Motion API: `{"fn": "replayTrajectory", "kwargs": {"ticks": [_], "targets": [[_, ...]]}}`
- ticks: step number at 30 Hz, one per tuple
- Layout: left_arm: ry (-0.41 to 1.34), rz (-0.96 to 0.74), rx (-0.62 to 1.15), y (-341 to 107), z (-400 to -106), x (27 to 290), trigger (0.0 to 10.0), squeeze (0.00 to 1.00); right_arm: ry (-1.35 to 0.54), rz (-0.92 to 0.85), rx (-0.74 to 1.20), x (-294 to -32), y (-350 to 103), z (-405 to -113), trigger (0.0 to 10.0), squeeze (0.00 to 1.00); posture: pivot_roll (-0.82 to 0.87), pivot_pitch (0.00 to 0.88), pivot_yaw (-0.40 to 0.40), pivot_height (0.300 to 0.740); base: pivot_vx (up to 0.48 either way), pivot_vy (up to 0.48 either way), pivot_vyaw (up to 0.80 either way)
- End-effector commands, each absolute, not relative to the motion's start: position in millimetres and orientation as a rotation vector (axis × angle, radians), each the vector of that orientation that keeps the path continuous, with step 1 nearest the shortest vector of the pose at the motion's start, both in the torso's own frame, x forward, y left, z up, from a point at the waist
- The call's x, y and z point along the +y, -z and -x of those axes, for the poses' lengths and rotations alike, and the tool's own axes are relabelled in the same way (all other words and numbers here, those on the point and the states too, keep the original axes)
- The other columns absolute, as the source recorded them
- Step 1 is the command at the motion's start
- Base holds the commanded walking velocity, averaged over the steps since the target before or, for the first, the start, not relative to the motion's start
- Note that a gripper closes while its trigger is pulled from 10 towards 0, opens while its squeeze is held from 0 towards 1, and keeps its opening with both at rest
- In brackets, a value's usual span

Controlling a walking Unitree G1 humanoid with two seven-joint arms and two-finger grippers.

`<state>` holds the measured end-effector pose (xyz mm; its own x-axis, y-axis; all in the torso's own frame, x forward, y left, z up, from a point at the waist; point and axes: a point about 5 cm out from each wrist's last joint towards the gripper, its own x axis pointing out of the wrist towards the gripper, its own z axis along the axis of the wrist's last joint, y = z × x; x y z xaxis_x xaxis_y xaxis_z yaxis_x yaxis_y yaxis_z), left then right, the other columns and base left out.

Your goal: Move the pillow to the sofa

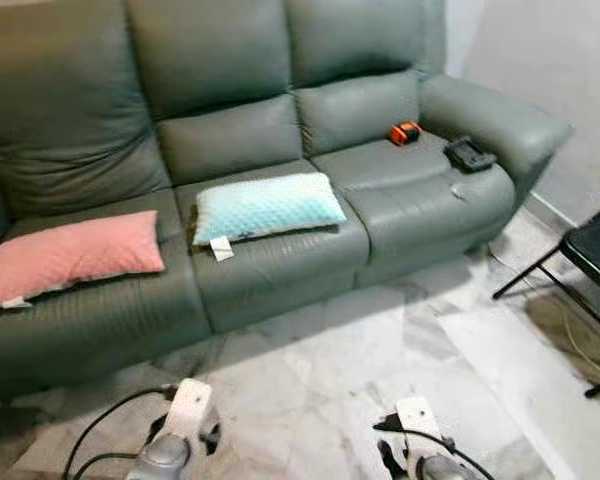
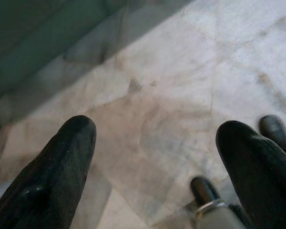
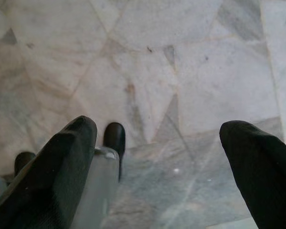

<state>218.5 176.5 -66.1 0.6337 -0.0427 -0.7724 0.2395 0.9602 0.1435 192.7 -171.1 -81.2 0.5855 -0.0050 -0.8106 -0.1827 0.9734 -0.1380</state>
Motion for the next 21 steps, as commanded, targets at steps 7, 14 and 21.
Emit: {"fn": "replayTrajectory", "kwargs": {"ticks": [7,14,21], "targets": [[0.191,-0.244,0.903,70.6,-211.3,174.7,10.0,0.00,-0.109,0.220,0.921,-165.6,77.8,-200.2,10.0,0.00,-0.15,0.000,0.055,0.740,0.000,0.000,-0.74],[0.204,-0.245,0.897,70.4,-211.7,172.9,10.0,0.00,-0.118,0.233,0.926,-169.6,78.4,-198.4,10.0,0.00,-0.15,0.000,0.056,0.740,0.000,0.000,-0.74],[0.211,-0.249,0.906,72.1,-207.9,176.1,10.0,0.00,-0.128,0.246,0.930,-169.3,78.6,-198.2,10.0,0.00,-0.15,0.000,0.057,0.740,0.000,0.000,-0.74]]}}
